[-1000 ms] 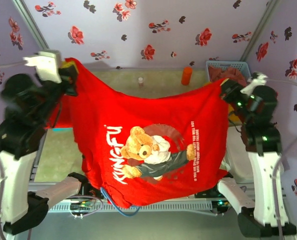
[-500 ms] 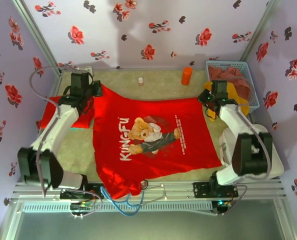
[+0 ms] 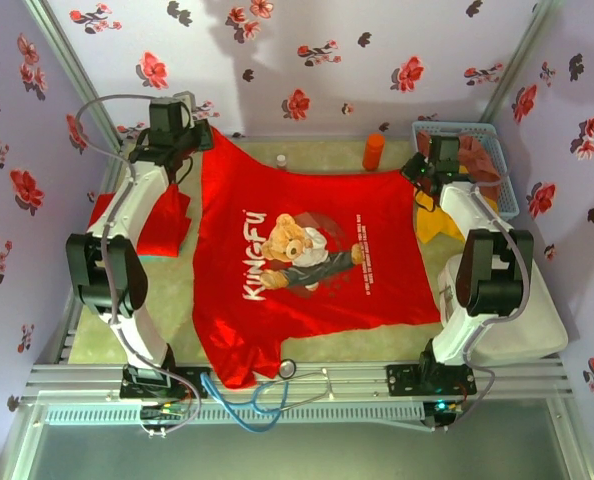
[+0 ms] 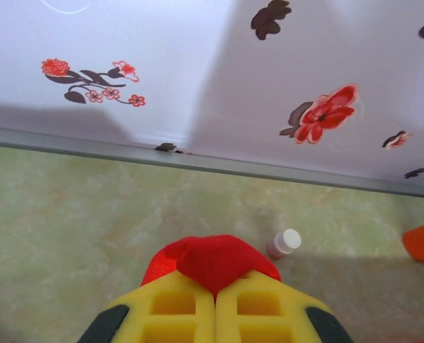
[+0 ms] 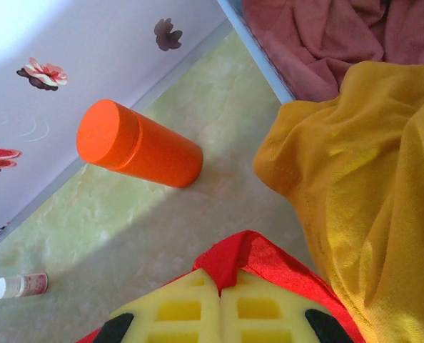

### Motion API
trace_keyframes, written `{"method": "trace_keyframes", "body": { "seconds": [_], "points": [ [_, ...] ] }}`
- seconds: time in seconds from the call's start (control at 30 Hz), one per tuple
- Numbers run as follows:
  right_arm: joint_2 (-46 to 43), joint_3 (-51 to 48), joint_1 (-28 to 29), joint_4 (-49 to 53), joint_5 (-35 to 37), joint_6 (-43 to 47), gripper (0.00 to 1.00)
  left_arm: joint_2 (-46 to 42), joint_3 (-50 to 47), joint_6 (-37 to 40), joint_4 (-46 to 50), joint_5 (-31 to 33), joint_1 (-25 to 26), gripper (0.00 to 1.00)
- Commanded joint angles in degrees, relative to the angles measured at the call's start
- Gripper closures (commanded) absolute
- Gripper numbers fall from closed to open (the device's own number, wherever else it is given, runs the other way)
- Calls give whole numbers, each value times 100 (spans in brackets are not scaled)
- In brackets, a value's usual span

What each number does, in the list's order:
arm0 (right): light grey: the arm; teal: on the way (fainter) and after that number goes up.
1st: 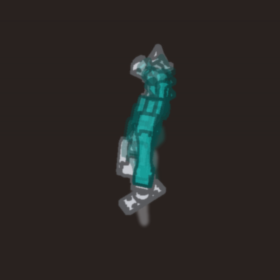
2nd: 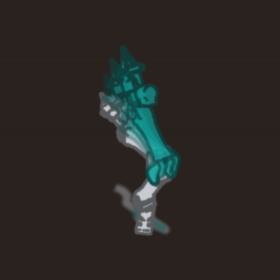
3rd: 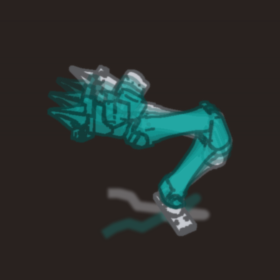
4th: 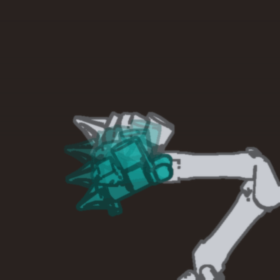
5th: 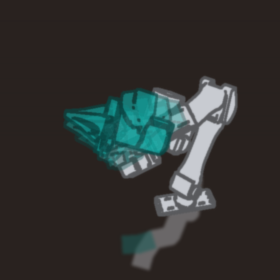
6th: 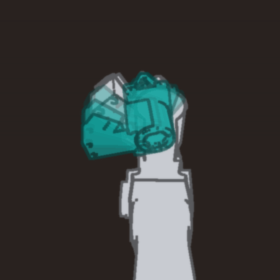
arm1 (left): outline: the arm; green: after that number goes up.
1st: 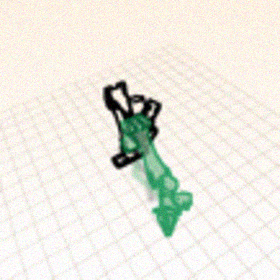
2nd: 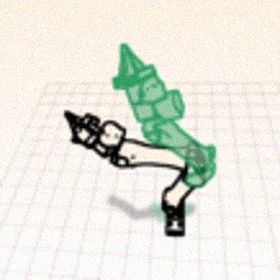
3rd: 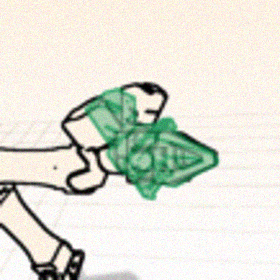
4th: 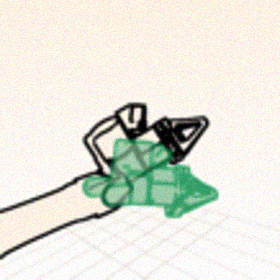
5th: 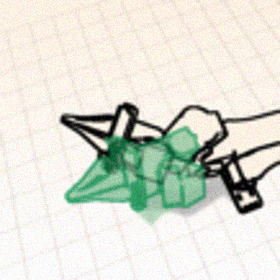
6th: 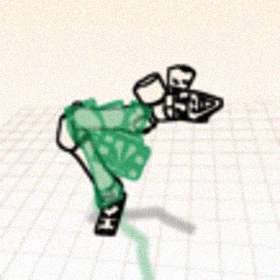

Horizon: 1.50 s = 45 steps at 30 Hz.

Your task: Fold and stack the t-shirts

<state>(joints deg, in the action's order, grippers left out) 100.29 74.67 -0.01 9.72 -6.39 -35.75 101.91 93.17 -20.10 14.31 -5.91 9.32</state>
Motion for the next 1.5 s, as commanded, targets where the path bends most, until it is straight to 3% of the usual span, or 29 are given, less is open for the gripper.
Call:
{"method": "trace_keyframes", "body": {
  "seconds": [0.0, 0.3, 0.87, 1.47],
  "points": [
    [-45, 107, -24, 476, -132, 243, 100, -292, -241, -296, 230, -226, -44, 100],
    [-460, -317, -38, 1367, -276, 389, 100, -1503, -1600, -1048, 1030, -235, -14, 100],
    [-831, -619, -130, 2283, -166, 630, 100, -3094, -2909, -2003, 2209, -105, 184, 100],
    [-806, -1057, -148, 2096, -107, 647, 100, -3673, -3756, -2442, 2541, -151, 181, 100]
  ]
}}
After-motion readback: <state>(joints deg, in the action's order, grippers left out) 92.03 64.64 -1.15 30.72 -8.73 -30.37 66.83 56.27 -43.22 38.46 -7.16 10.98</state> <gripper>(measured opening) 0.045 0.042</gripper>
